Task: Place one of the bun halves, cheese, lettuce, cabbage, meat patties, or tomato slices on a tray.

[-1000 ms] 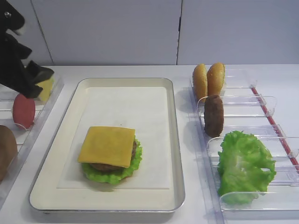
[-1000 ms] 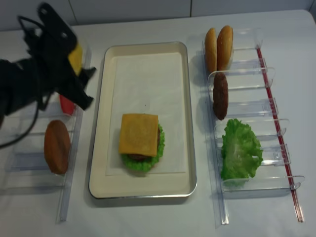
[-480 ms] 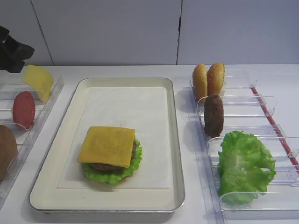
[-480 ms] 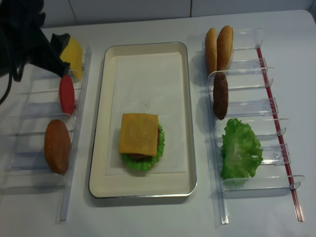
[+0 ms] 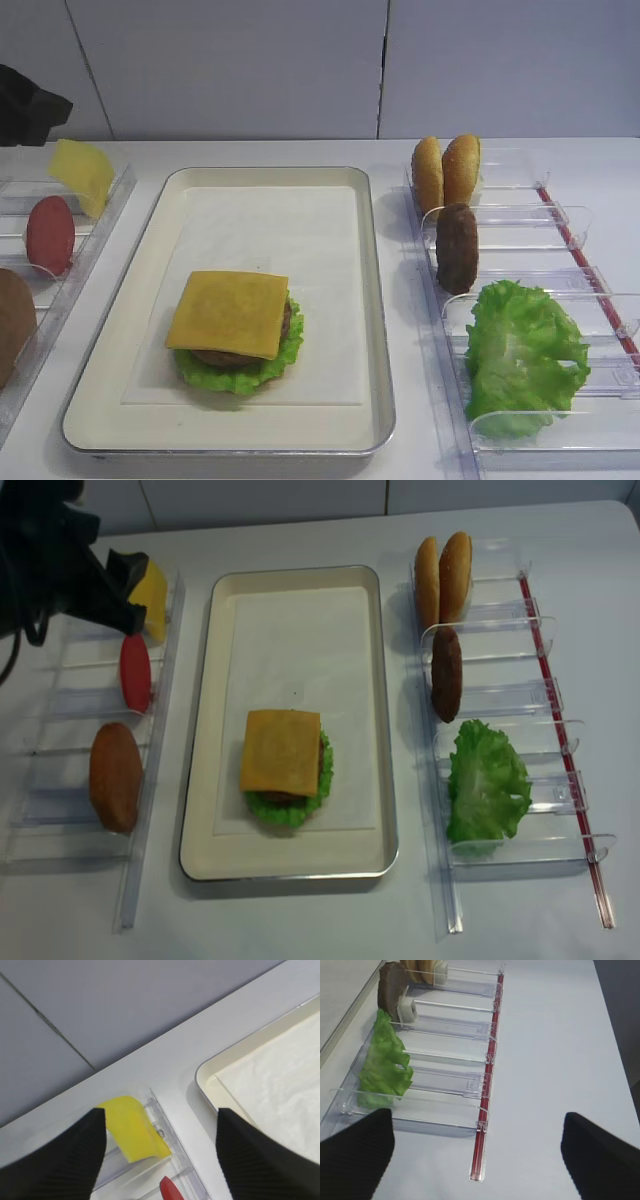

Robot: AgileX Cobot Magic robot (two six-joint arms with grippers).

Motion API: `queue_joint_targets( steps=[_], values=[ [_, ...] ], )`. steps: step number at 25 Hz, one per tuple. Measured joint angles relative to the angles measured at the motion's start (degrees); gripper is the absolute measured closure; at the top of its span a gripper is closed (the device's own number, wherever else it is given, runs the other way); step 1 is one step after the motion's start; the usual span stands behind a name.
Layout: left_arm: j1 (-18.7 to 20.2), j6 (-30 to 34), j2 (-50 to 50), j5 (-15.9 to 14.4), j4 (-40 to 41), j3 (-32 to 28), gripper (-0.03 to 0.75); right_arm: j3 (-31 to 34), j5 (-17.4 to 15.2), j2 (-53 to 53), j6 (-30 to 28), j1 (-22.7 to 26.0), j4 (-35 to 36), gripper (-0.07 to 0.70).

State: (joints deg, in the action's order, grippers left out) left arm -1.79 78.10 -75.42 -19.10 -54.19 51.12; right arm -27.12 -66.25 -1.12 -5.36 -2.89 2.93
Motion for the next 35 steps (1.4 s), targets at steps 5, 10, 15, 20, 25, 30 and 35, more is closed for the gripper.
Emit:
queue_joint_targets(
  steps=[5,10,15,20,25,30,35],
  values=[
    [-0.36,-9.43,0.89,-0.79,6.81,0.7,0.239,0.0,0.0,0.0,0.0,0.0,0.0,-0.062],
    [-0.26,-44.97,4.72,-3.67,35.51,0.82,0.239,0.0,0.0,0.0,0.0,0.0,0.0,-0.062],
    [-0.26,-60.99,13.88,-11.69,50.58,0.82,0.239,0.0,0.0,0.0,0.0,0.0,0.0,-0.062],
    [-0.26,-64.35,26.36,-21.98,52.36,0.9,0.244,0.0,0.0,0.0,0.0,0.0,0.0,-0.062],
    [-0.26,-66.93,37.49,-32.28,53.4,0.9,0.246,0.0,0.0,0.0,0.0,0.0,0.0,-0.062],
    [-0.26,-71.22,48.62,-40.42,54.19,0.3,0.246,0.0,0.0,0.0,0.0,0.0,0.0,-0.062],
    [-0.26,-73.31,58.17,-48.39,53.62,-1.83,0.246,0.0,0.0,0.0,0.0,0.0,0.0,-0.062]
  ],
)
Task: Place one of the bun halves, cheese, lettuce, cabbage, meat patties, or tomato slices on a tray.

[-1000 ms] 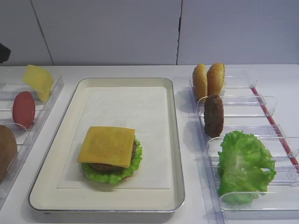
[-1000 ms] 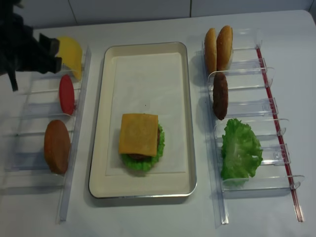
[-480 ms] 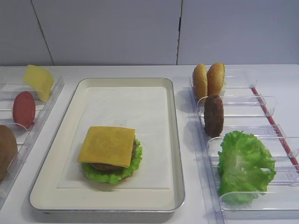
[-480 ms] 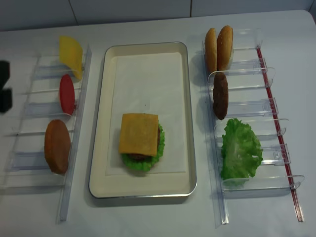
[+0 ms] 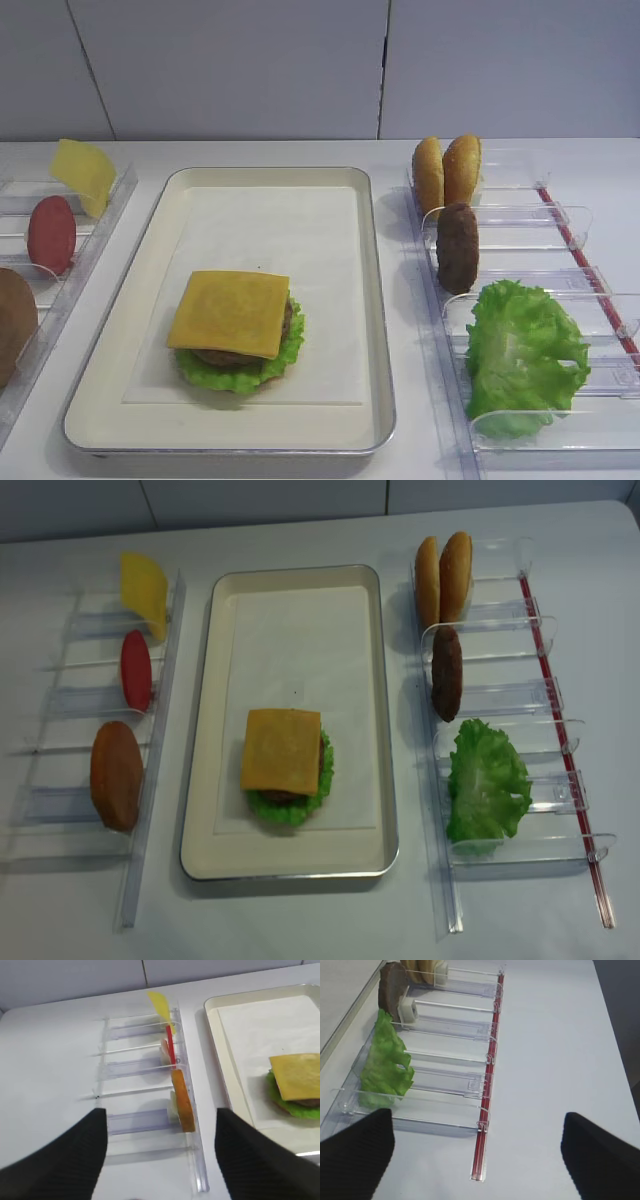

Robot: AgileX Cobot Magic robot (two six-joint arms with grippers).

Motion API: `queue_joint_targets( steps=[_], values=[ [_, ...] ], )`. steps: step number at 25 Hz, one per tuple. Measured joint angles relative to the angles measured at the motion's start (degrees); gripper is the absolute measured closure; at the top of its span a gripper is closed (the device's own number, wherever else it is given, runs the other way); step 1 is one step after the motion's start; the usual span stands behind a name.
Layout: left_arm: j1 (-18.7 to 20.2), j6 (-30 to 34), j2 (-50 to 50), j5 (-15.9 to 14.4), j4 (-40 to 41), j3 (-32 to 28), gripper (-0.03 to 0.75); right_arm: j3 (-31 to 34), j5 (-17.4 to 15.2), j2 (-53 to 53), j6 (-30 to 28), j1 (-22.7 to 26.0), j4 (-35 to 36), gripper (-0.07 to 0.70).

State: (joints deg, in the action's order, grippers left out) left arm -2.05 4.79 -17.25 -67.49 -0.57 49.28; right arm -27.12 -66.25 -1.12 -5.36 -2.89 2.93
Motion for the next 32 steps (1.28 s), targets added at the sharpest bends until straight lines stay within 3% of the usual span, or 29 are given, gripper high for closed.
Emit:
queue_joint_targets(
  steps=[4,9,21,29,32],
  values=[
    [0.0,-0.87,6.31,-4.63,-1.61,-1.67,0.247,0.0,0.0,0.0,0.0,0.0,0.0,-0.062],
    [0.0,-1.89,12.99,-5.89,-3.22,-5.34,0.247,0.0,0.0,0.0,0.0,0.0,0.0,-0.062],
    [0.0,-2.02,18.36,-6.2,-3.22,-17.84,0.249,0.0,0.0,0.0,0.0,0.0,0.0,-0.062],
    [0.0,-1.8,18.36,-5.94,-2.69,-18.83,0.25,0.0,0.0,0.0,0.0,0.0,0.0,-0.062],
    [0.0,-1.47,18.36,-3.13,-2.61,-20.02,0.25,0.0,0.0,0.0,0.0,0.0,0.0,-0.062]
  ],
)
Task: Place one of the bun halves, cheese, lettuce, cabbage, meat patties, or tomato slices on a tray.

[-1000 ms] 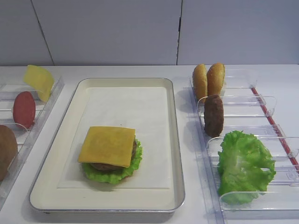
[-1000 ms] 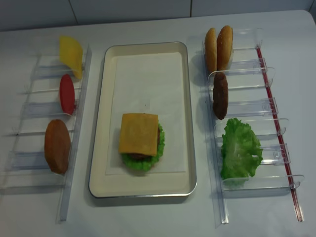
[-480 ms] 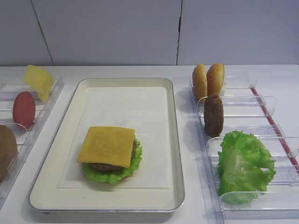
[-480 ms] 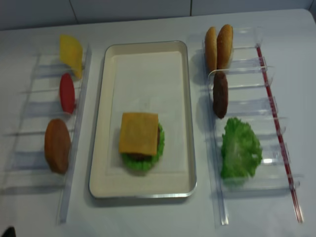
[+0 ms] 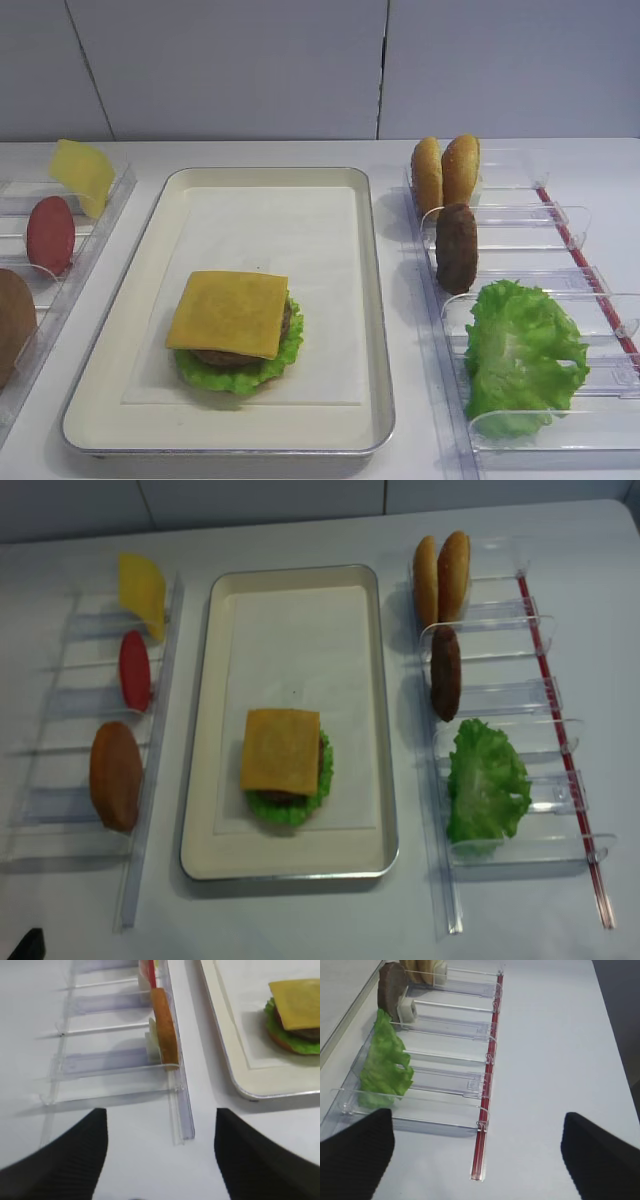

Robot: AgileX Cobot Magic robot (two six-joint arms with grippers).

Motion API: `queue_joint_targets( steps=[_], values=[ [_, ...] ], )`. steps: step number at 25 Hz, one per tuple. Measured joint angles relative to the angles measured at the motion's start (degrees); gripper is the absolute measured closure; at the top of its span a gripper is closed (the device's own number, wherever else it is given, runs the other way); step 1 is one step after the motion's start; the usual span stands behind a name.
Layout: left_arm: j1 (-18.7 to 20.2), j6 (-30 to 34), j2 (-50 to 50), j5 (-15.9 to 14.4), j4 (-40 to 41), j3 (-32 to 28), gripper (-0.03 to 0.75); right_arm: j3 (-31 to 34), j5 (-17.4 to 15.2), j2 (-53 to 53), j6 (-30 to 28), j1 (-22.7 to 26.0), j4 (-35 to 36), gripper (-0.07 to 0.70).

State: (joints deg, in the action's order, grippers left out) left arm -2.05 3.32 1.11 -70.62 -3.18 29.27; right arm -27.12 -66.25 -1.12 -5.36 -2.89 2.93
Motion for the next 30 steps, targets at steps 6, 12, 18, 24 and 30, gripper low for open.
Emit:
queue_joint_targets(
  steps=[6,12,18,24,30],
  values=[
    [0.0,-1.72,0.0,2.92,2.53,-1.44,0.25,0.0,0.0,0.0,0.0,0.0,0.0,-0.062],
    [0.0,-2.16,0.0,3.13,2.66,-1.44,0.25,0.0,0.0,0.0,0.0,0.0,0.0,-0.062],
    [0.0,-2.16,0.0,3.26,2.66,-1.44,0.25,0.0,0.0,0.0,0.0,0.0,0.0,-0.062],
    [0.0,-2.16,0.0,3.26,2.66,-1.44,0.25,0.0,0.0,0.0,0.0,0.0,0.0,-0.062],
    [0.0,-2.16,0.0,3.26,2.66,-1.44,0.25,0.0,0.0,0.0,0.0,0.0,0.0,-0.062]
  ],
)
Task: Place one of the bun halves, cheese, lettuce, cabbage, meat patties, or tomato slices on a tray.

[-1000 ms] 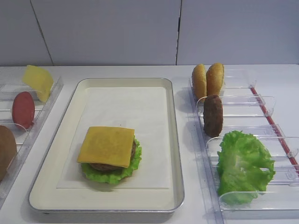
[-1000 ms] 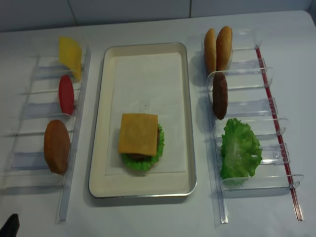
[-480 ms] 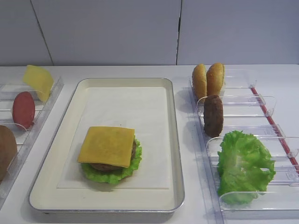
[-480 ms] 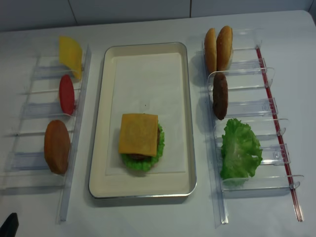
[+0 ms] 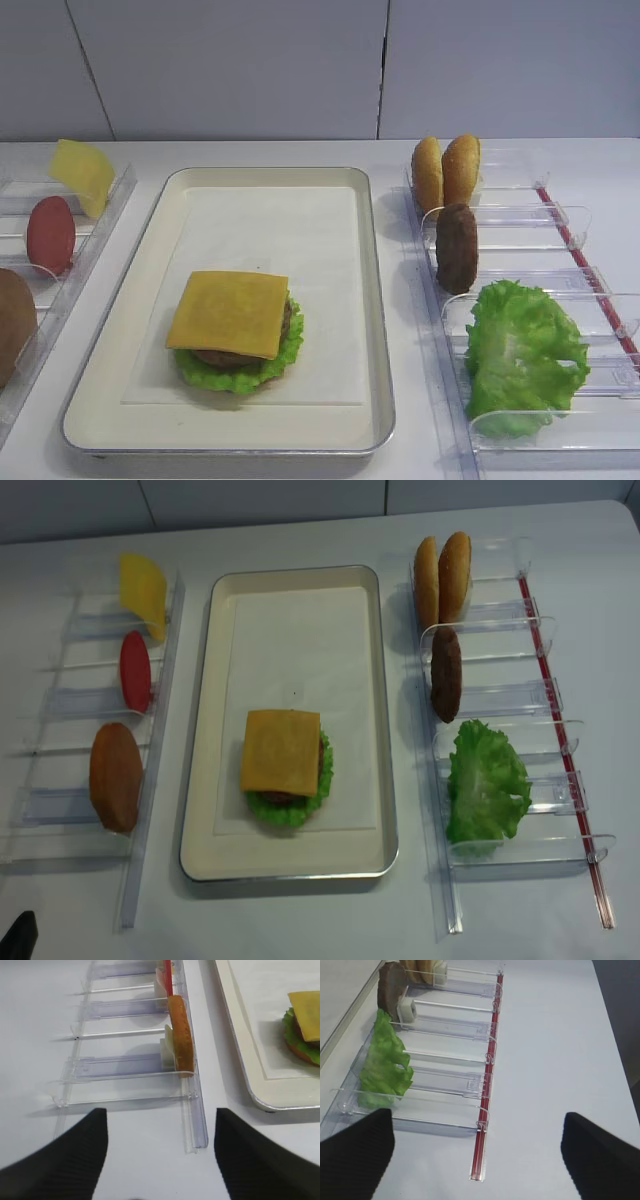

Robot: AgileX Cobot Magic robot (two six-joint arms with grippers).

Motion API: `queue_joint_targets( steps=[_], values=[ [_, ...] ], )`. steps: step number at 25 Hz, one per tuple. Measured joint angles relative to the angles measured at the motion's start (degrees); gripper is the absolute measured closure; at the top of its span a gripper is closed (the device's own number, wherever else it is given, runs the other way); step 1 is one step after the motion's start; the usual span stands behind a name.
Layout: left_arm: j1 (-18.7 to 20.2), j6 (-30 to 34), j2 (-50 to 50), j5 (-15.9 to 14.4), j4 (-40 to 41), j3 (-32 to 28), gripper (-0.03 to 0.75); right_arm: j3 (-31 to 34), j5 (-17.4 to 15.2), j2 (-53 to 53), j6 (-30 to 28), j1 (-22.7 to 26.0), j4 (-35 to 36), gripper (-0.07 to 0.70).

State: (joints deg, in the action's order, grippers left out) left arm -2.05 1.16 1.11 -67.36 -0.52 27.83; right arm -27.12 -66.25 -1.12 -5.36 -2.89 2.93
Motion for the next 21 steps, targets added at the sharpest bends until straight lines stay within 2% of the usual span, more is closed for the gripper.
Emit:
queue_joint_targets(
  steps=[21],
  values=[
    [0.0,0.0,0.0,0.0,0.0,0.0,0.25,0.0,0.0,0.0,0.0,0.0,0.0,-0.062]
  ],
)
